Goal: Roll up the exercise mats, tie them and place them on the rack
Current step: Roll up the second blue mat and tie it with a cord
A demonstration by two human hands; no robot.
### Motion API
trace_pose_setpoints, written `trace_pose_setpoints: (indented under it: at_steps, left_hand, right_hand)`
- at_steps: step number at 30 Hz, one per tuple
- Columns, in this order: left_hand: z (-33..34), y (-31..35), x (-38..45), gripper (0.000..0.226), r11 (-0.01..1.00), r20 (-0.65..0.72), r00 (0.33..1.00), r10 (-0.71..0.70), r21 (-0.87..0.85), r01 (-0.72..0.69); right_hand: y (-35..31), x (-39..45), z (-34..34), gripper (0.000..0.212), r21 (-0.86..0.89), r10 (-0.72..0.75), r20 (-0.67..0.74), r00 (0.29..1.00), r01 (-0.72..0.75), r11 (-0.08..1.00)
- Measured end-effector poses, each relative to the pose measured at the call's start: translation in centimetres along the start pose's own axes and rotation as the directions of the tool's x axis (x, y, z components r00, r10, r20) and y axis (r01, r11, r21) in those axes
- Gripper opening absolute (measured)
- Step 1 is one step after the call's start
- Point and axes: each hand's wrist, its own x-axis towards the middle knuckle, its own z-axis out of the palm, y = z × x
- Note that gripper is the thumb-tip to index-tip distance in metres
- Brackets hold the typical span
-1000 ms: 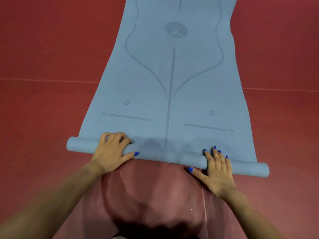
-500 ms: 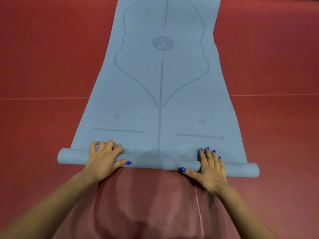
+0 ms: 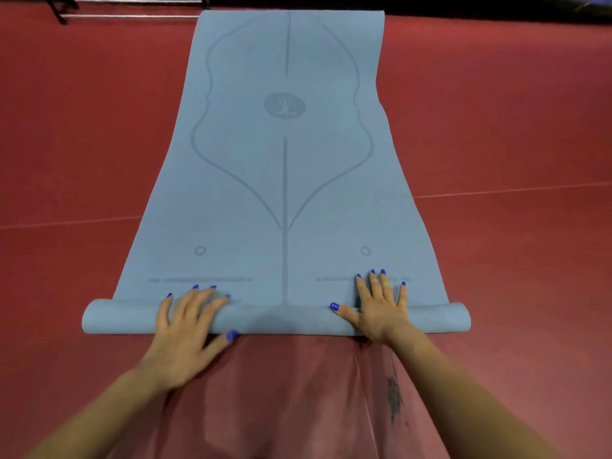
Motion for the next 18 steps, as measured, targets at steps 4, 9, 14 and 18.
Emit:
trace_pose_setpoints:
  at_steps: [4, 9, 14, 18]
  left_hand:
    - [0.1, 1.9, -0.7, 0.103, 0.992, 0.172, 0.982, -0.072, 0.111, 0.053]
    - [-1.6, 1.9, 2.8, 0.14, 0.978, 0.368, 0.906, -0.207, 0.089, 0.187]
    - [-2.4, 2.3, 4.4, 0.146, 0.977, 0.423, 0.881, -0.214, 0.115, 0.181]
    - [-2.4, 2.3, 4.5, 0.113, 0.975, 0.438, 0.872, -0.221, 0.132, 0.181]
  right_hand:
    - [-0.1, 0.6, 0.1, 0.15, -0.04, -0.004, 0.019, 1.0, 0.005, 0.999]
    - [-1.3, 1.4, 0.5, 0.079, -0.114, 0.035, -0.33, 0.943, -0.077, 0.991]
    - [-3.1, 0.5, 2.3, 0.033, -0.108, -0.041, -0.628, 0.777, -0.035, 0.994]
    - [-2.4, -1.2, 3.4, 0.029, -0.073, -0.136, -0.762, 0.633, 0.125, 0.989]
